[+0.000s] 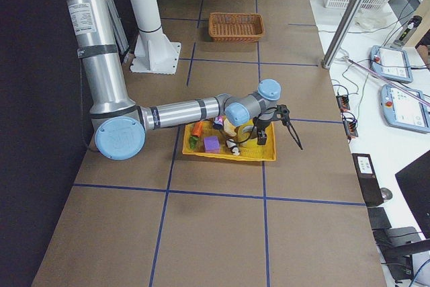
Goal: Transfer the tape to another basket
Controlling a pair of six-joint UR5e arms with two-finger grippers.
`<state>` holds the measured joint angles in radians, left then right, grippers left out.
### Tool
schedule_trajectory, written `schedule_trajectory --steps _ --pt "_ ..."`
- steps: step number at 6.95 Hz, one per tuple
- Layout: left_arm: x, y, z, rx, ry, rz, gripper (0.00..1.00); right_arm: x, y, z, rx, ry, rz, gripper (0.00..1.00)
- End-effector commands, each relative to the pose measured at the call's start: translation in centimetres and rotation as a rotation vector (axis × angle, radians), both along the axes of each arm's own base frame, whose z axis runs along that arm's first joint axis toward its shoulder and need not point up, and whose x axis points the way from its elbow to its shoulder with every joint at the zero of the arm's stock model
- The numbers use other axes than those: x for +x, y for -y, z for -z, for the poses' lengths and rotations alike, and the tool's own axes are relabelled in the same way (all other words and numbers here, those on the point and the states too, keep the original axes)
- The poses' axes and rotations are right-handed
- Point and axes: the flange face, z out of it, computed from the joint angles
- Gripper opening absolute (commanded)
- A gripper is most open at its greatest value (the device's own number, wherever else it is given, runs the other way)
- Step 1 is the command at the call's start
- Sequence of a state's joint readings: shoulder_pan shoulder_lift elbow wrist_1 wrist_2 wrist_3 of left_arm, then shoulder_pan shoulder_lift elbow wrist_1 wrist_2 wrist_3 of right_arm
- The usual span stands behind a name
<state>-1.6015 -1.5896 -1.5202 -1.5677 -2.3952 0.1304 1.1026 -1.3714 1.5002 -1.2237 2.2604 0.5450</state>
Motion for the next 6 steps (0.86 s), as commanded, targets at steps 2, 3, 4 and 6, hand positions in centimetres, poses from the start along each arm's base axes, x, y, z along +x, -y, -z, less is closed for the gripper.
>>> schedule_trajectory --steps 2,3,4,6 --pt "0.0 0.1 0.1 0.003 -0.001 0.0 1.0 -1.1 -0.2 -2.0 -0.024 -0.016 0.0 1.0" --pt "0.0 0.1 0.2 0.003 -0.004 0.0 1.0 -1.0 -0.4 -2.7 -0.033 -0.022 0.002 1.0" --pt "0.0 0.0 0.1 0.001 -0.005 0.0 1.0 -1.0 -0.6 -3.0 -0.035 -0.024 0.006 1.0" --pt "0.0 0.0 0.1 0.001 -0.005 0.0 1.0 -1.4 -0.8 -3.9 -0.053 -0.031 0.009 1.0"
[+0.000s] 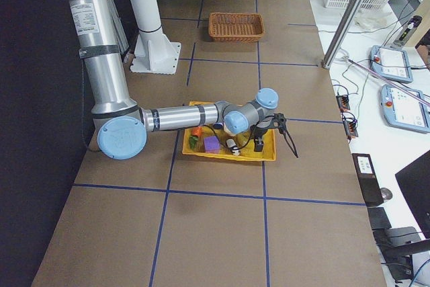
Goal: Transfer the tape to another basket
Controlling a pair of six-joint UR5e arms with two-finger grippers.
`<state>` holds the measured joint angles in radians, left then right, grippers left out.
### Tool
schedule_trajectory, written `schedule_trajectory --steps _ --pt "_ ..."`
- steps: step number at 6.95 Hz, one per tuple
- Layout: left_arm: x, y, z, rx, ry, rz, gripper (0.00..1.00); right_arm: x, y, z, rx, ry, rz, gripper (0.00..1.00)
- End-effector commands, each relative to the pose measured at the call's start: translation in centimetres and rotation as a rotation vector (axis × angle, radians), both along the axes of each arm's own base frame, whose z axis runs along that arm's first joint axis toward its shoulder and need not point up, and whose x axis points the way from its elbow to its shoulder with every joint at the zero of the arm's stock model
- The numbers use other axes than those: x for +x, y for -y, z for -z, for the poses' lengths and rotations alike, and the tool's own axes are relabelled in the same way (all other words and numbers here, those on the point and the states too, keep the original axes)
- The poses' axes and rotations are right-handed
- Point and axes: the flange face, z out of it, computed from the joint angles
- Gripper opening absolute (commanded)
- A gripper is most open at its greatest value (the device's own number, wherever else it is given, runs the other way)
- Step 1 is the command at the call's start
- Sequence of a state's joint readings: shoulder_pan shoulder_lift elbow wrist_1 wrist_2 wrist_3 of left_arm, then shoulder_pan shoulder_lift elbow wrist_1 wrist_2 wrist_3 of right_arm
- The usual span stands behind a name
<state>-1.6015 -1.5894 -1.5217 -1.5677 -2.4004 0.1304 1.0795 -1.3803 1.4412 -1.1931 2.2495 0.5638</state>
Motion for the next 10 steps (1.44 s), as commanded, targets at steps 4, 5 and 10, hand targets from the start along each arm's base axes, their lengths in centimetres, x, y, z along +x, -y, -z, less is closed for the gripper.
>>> schedule_trajectory --steps 4,5,10 --pt "0.0 0.0 -0.1 -0.002 -0.003 0.0 1.0 -0.6 -0.3 -0.5 -0.009 0.001 0.015 0.07" --pt "0.1 0.1 0.0 -0.001 -0.003 0.0 1.0 -0.5 -0.2 -0.1 -0.003 0.005 0.013 0.0" --pt "0.2 0.8 1.3 0.029 -0.004 -0.003 1.0 5.8 -0.4 10.7 0.097 0.18 -0.073 0.0"
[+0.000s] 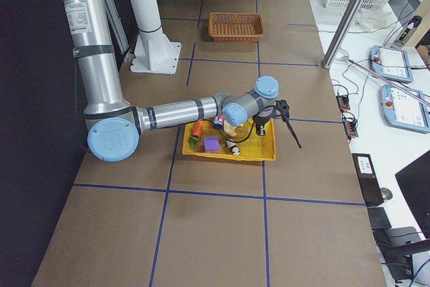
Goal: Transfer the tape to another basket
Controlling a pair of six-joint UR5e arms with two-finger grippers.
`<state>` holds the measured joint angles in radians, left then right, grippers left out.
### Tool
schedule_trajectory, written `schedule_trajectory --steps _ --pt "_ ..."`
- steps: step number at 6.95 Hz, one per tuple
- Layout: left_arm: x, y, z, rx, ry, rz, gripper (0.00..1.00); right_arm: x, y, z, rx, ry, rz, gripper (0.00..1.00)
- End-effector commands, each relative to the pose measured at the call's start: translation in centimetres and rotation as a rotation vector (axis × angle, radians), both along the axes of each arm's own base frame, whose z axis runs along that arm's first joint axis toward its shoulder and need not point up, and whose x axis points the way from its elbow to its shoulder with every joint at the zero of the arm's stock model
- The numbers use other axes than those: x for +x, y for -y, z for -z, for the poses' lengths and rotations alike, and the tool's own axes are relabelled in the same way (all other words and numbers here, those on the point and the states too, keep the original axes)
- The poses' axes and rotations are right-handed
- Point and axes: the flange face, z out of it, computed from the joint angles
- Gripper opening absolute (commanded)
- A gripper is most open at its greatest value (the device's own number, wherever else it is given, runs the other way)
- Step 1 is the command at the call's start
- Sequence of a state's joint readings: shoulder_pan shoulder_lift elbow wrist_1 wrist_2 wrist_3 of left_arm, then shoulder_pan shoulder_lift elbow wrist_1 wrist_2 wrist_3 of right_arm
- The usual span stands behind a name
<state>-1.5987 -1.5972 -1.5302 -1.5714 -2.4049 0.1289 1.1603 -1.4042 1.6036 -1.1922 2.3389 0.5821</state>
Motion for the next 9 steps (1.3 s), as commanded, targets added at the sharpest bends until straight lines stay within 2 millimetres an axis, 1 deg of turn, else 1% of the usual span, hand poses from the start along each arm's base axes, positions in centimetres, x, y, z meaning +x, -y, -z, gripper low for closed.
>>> schedule_trajectory --steps 1,2,3,4,5,6,7,8,9 --pt "0.2 2.1 2.5 0.022 0.0 0.021 1.0 0.6 0.0 6.2 -0.048 0.093 -0.089 0.0" --pt "1.5 4.6 5.5 -0.001 -0.009 0.069 1.0 0.0 0.4 8.6 -0.075 0.126 -0.115 0.0" --pt "4.9 6.5 8.8 0.003 -0.05 0.065 1.0 -1.9 -0.4 10.9 -0.097 0.156 -0.112 0.0" --pt "7.4 8.0 12.3 0.0 -0.096 0.096 1.0 -3.7 -1.0 13.7 -0.122 0.195 -0.123 0.0" --pt "10.2 8.1 15.7 -0.013 -0.161 0.126 1.0 -5.8 -2.4 15.3 -0.157 0.277 -0.148 0.0" --pt "13.8 8.4 19.8 -0.044 -0.206 0.158 1.0 -7.6 -3.8 16.3 -0.19 0.36 -0.162 0.0" --pt "18.4 8.0 23.1 -0.085 -0.25 0.171 1.0 -8.9 -4.9 17.2 -0.212 0.404 -0.166 0.0" --pt "22.2 7.0 26.0 -0.125 -0.304 0.187 1.0 -9.1 -5.5 17.9 -0.217 0.439 -0.169 0.0" --pt "25.3 5.5 28.8 -0.181 -0.372 0.214 1.0 -10.1 -6.5 18.4 -0.238 0.482 -0.162 0.0"
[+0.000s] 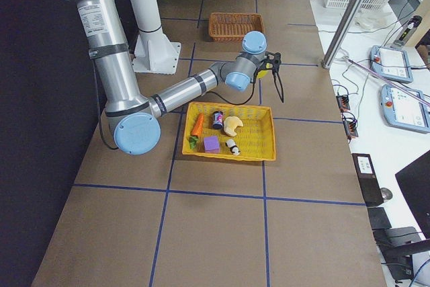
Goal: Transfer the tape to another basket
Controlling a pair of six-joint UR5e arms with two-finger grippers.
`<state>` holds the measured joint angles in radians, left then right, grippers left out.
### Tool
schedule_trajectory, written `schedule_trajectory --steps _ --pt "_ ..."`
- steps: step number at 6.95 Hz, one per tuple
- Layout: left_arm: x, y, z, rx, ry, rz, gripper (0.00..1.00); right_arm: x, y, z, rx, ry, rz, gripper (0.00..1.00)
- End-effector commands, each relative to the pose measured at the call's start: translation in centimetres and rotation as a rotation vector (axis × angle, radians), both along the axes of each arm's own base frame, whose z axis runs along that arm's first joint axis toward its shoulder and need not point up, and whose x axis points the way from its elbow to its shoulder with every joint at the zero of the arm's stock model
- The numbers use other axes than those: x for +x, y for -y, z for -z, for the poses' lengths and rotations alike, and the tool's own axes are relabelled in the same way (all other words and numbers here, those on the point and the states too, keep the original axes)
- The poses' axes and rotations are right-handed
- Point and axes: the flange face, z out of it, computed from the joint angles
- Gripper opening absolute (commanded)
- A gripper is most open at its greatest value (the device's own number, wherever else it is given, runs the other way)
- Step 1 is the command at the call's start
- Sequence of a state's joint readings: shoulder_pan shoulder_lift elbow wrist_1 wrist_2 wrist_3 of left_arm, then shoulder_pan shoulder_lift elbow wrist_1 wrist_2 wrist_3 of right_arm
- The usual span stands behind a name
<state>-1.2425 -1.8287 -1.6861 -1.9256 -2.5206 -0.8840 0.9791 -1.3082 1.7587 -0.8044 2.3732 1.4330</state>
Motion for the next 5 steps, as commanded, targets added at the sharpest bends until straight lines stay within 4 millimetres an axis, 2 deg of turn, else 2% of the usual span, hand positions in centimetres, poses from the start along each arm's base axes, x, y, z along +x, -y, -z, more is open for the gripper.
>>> schedule_trajectory --steps 1,2,3,4,5 --pt "6.5 -2.5 7.1 -0.106 -0.156 0.035 1.0 -1.4 -1.9 1.6 -0.022 0.096 -0.004 0.0" --pt "8.3 -3.7 10.9 -0.14 -0.216 0.034 1.0 -1.9 -3.1 2.5 -0.023 0.158 0.005 0.0" --pt "10.5 -5.6 14.1 -0.168 -0.252 0.008 1.0 -3.2 -4.6 3.2 -0.006 0.22 0.017 0.0" --pt "11.6 -7.6 17.1 -0.177 -0.291 0.001 1.0 -5.8 -7.0 4.0 0.006 0.296 0.01 0.0" --pt "12.5 -9.5 19.1 -0.194 -0.362 0.025 1.0 -8.9 -10.2 6.1 -0.013 0.398 -0.044 0.0"
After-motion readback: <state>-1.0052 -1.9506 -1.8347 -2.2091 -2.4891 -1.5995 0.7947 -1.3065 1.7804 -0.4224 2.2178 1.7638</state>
